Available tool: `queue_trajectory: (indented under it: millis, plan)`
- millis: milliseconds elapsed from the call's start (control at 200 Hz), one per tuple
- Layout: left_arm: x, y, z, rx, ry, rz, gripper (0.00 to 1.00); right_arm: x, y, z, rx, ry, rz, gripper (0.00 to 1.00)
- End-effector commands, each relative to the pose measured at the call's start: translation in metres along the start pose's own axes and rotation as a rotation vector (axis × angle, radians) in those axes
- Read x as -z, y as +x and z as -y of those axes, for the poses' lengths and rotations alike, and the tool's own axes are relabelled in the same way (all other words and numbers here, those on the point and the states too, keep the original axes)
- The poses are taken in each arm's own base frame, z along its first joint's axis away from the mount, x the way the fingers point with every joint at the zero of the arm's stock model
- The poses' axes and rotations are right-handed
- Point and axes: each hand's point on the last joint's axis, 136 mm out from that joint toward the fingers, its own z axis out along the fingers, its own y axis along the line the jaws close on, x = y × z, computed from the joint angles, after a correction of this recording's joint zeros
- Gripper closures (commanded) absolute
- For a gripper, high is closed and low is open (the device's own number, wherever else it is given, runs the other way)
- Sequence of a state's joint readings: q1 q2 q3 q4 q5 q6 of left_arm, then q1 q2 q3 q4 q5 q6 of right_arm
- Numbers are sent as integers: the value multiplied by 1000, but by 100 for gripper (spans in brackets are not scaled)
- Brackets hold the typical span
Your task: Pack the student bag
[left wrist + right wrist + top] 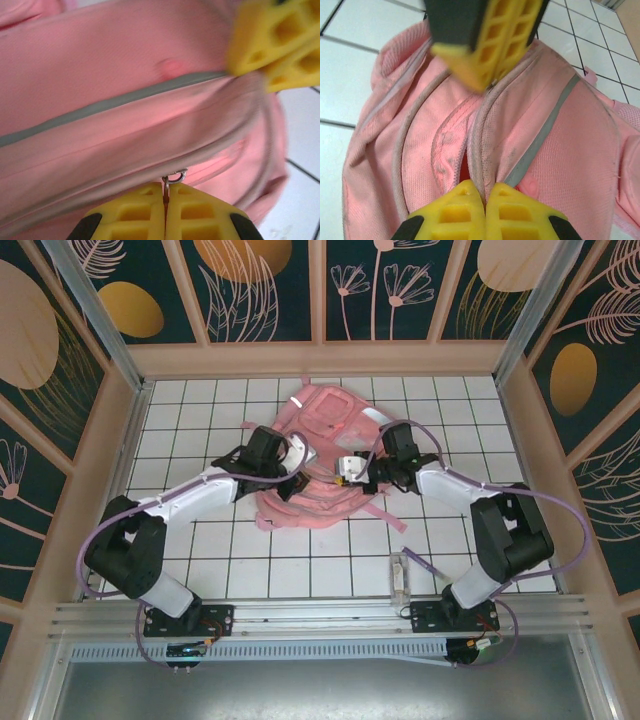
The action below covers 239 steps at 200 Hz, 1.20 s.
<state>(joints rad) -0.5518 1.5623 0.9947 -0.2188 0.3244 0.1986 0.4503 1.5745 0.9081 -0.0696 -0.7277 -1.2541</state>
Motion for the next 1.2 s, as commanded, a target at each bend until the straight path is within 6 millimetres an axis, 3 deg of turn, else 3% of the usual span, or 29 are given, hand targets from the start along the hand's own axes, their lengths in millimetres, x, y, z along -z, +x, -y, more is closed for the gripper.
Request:
queue_trajectory:
  millis: [0, 45, 100, 130, 215, 285, 350, 410, 490, 596, 696, 746, 801, 876, 926, 996, 1046, 1096, 1191]
  plan:
    - [10, 17, -32, 40, -94, -45, 100, 10, 31, -19, 58, -10, -148, 100]
    - [12, 8, -10, 63, 19, -9, 100, 10, 38, -17, 66, 33, -174, 99]
    - [12, -2, 18, 66, 108, 27, 100, 12, 31, -10, 51, 101, -135, 82]
    - [8, 7, 32, 58, 138, 11, 100, 13, 26, -8, 40, 121, -108, 76]
    - [7, 7, 63, 48, 223, 35, 100, 17, -2, 1, -45, 147, 4, 56]
    - [11, 0, 77, 86, 299, 80, 100, 18, -33, 0, -94, 111, 119, 53]
    - [16, -10, 84, 104, 334, 126, 100, 12, -48, -4, -111, 72, 144, 51]
    - [19, -18, 88, 121, 346, 165, 100, 5, -52, -10, -124, 36, 143, 49]
    - [22, -28, 91, 150, 366, 201, 100, -4, -43, -19, -142, 9, 114, 49]
    - [21, -31, 88, 178, 352, 217, 100, -11, -28, -30, -129, -6, 47, 52]
    - [17, -19, 75, 148, 262, 171, 100, -9, -15, -36, -45, 15, -39, 80]
    - [14, -9, 55, 140, 157, 134, 100, -4, -11, -38, 3, 22, -70, 93]
    - [13, 5, 30, 160, 71, 98, 100, 4, -7, -40, 52, 13, -95, 100]
    - [16, 25, -12, 222, -27, 74, 100, 10, -5, -49, 105, -18, -123, 100]
    - [20, 37, -39, 258, -111, 55, 100, 20, 8, -44, 110, 6, -160, 100]
    - [21, 50, -60, 262, -192, 22, 100, 25, 16, -46, 133, 21, -171, 100]
    - [17, 51, -55, 236, -159, 8, 100, 26, 14, -41, 105, 62, -153, 96]
    - [14, 45, -42, 241, -72, 18, 100, 26, 4, -33, 37, 95, -96, 75]
    - [12, 21, 1, 226, 88, 88, 100, 19, -24, -26, -95, 97, 6, 59]
